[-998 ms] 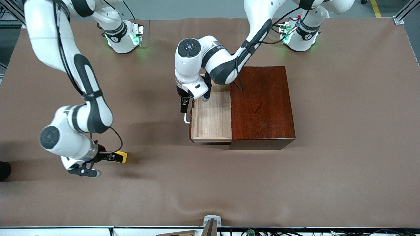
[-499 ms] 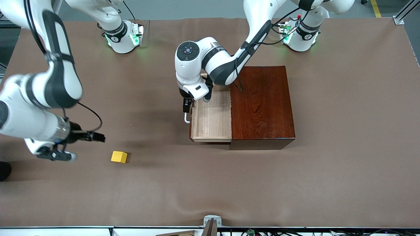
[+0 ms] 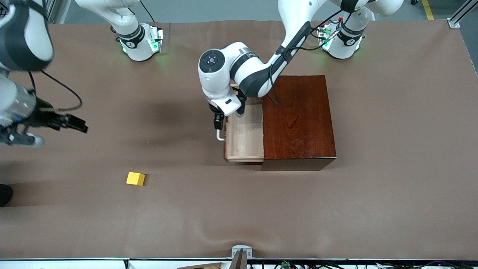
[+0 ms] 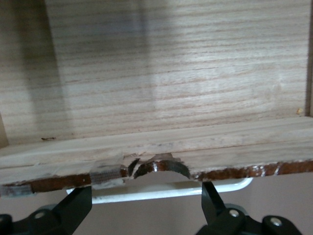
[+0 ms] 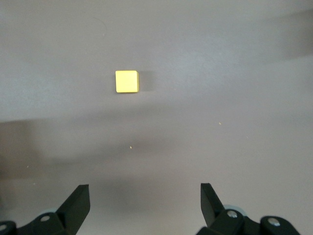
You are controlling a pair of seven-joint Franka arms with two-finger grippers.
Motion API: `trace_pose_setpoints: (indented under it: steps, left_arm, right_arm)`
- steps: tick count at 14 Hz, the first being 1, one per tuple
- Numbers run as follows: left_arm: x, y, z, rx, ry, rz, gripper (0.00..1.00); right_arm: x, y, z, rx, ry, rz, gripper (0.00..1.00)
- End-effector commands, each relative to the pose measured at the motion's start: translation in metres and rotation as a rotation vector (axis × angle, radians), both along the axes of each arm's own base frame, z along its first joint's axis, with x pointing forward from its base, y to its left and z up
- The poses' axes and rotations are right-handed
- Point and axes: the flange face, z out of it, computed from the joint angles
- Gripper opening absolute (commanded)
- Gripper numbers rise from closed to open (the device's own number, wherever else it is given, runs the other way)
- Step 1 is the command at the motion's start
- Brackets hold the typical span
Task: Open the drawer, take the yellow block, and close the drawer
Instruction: 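Release the yellow cube onto the table while the left gripper pushes the drawer, then push the drawer fully shut into the box with the left gripper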
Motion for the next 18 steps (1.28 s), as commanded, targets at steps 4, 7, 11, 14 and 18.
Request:
trace_pose_setpoints:
  steps: [4, 7, 11, 14, 18]
  left_arm:
    - [0.031, 0.056, -0.004, 0.197, 0.009, 0.031, 1.0]
    - [0.049, 0.081, -0.005, 0.254, 0.012, 0.076, 1.0]
    - [0.06, 0.098, -0.004, 0.349, -0.031, 0.073, 1.0]
    - [0.061, 0.105, -0.004, 0.386, -0.03, 0.077, 1.0]
    - [0.051, 0.085, 0.016, 0.343, -0.051, 0.058, 1.0]
  right_arm:
    - [-0.045, -0.021, 0.051, -0.064, -0.016, 0.005, 1.0]
    - [-0.038, -0.025, 0.08, -0.096, -0.023, 0.001, 1.0]
    - [-0.031, -0.027, 0.078, -0.103, -0.023, -0.002, 1.0]
    - [-0.017, -0.019, 0.083, -0.11, -0.037, 0.015, 1.0]
    - [-0.019, -0.019, 0.076, -0.096, -0.016, 0.007, 1.0]
